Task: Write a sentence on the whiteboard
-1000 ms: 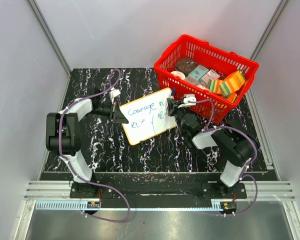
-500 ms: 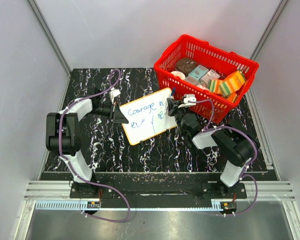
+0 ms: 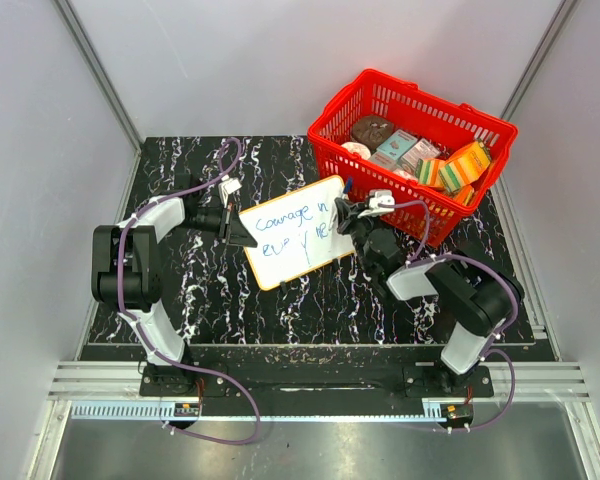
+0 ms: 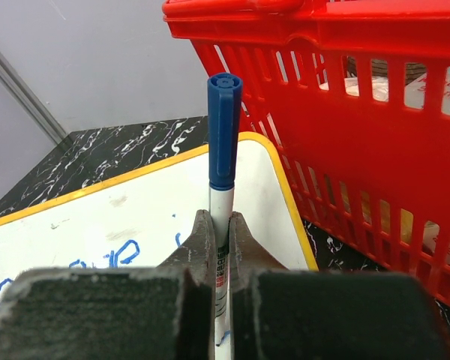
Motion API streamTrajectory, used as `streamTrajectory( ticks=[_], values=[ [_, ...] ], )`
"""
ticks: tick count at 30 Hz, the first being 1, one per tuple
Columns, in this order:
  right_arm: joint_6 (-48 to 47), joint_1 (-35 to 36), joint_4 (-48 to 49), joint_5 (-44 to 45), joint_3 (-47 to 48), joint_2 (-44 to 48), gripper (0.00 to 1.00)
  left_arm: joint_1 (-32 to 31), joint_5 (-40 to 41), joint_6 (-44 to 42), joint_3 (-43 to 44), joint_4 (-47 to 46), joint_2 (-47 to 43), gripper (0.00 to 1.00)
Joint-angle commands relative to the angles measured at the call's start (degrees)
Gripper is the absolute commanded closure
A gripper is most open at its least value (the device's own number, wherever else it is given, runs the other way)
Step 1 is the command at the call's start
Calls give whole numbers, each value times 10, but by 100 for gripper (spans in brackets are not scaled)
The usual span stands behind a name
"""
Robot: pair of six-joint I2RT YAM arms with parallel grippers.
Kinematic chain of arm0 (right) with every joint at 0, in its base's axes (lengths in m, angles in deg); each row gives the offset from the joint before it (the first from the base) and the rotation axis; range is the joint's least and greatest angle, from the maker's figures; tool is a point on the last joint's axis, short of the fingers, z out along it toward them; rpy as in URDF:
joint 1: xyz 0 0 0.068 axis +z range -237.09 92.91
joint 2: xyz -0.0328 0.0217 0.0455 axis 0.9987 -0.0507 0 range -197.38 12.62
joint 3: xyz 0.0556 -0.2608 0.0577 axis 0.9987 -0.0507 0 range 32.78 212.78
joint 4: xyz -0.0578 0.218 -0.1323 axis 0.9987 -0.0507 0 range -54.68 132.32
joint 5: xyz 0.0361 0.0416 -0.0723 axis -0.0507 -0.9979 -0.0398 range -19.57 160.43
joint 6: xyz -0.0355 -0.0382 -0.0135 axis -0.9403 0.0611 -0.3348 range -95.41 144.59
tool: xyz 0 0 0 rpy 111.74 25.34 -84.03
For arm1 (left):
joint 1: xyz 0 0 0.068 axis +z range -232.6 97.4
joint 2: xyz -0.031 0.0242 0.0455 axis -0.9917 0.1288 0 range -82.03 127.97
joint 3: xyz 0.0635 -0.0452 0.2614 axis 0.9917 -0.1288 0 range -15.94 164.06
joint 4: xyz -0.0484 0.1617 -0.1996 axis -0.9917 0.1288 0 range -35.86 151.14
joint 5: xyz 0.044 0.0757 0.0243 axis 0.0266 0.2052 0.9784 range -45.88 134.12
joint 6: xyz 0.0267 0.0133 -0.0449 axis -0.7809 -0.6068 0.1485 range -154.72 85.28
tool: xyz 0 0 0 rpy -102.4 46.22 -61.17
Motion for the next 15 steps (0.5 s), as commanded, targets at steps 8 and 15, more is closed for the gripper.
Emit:
streamTrajectory(
  ticks=[8,15],
  values=[
    [12,-2,-11,-55,-62,170,100,-5,147,-64,12,8,-20,100],
    [-1,-2,-55,-40,-79,243,100,-5,183,-77,15,16,-27,83]
  ],
)
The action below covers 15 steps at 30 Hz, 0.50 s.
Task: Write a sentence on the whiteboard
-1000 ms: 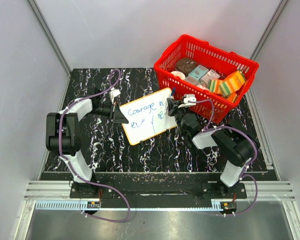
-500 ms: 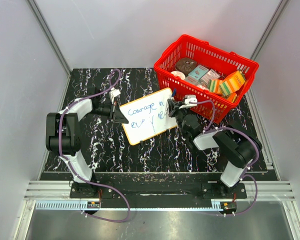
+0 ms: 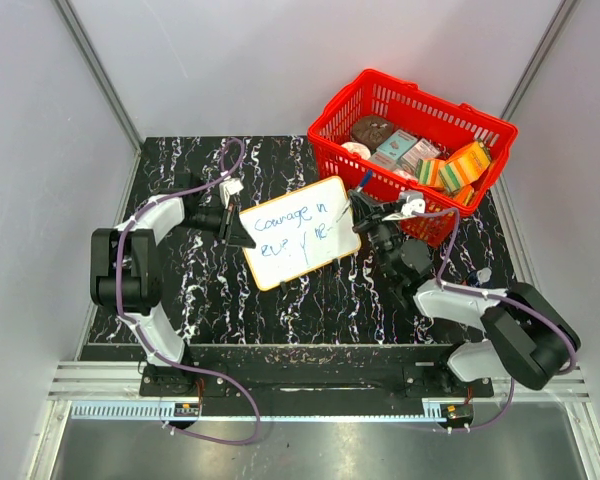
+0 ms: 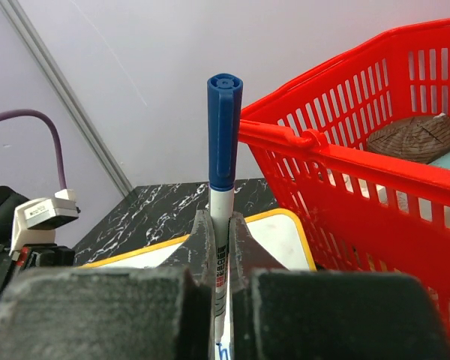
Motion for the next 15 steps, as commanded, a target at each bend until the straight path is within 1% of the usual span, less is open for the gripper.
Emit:
streamTrajectory(
  ticks=[1,2,5,11,12,14,15],
  values=[
    [-8,-2,-32,3,-11,38,100,-2,163,-56,9,-2,-16,78],
    [-7,-2,-35,4,-12,42,100,-2,168,-57,9,-2,-16,70],
    [-9,-2,-47,8,-14,55,100,-2,176,-60,9,2,-20,56],
    [-10,-3,-54,11,-17,66,100,-2,177,-67,3,0,-37,37],
    [-9,-3,-54,10,-17,67,100,-2,178,-66,4,-1,-46,30],
    [-7,-2,-58,7,-14,68,100,-2,184,-65,1,-7,-58,25],
    [-7,-2,-59,5,-13,70,100,-2,191,-62,0,-9,-73,19]
  ],
)
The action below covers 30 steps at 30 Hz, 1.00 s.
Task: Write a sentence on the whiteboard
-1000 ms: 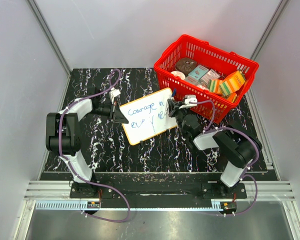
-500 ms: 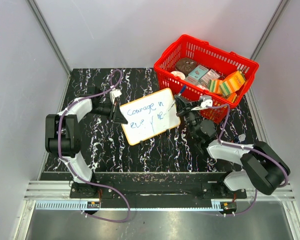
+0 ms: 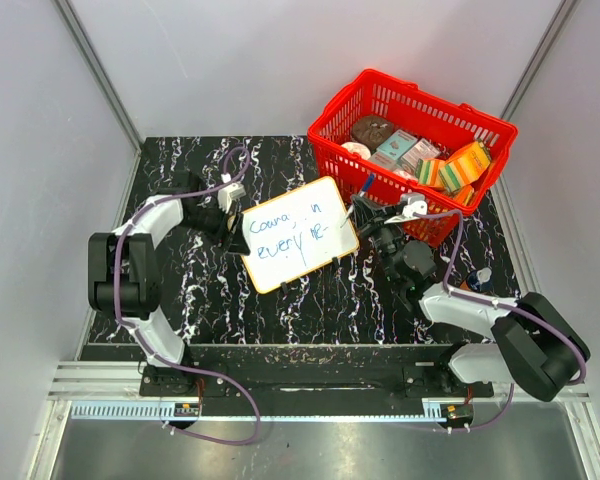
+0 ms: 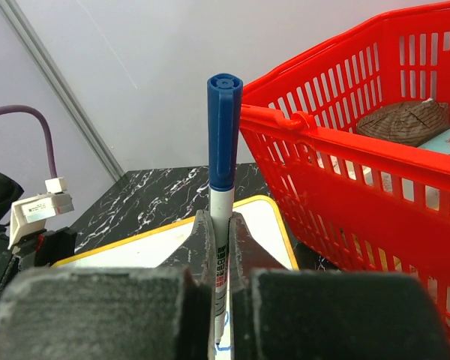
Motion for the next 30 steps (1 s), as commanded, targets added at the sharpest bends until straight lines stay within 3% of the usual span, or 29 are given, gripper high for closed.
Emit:
streamTrajectory(
  ticks=[1,4,10,12,15,16,19,25,30],
  values=[
    [-3,-2,-3,1,5,21,100,0,39,-9,-2,-17,-64,16],
    [-2,-3,-20,-8,11,30,100,1,114,-7,-4,-25,-111,6],
    [7,-3,-72,-46,29,61,100,3,300,21,-41,-118,-273,1],
    [12,-3,-80,-69,32,73,100,3,297,30,-27,-125,-327,1],
    [34,-2,-95,-125,41,87,100,2,184,47,35,-93,-348,1],
    [49,-2,-100,-144,45,89,100,-5,108,52,57,-61,-342,1],
    [75,3,-91,-218,60,89,100,-47,-16,90,137,-16,-298,1],
    [89,50,-74,-233,103,73,100,-191,-129,173,235,-16,-209,1],
    [119,53,-45,-230,118,69,100,-236,-144,188,251,-23,-157,1]
  ],
)
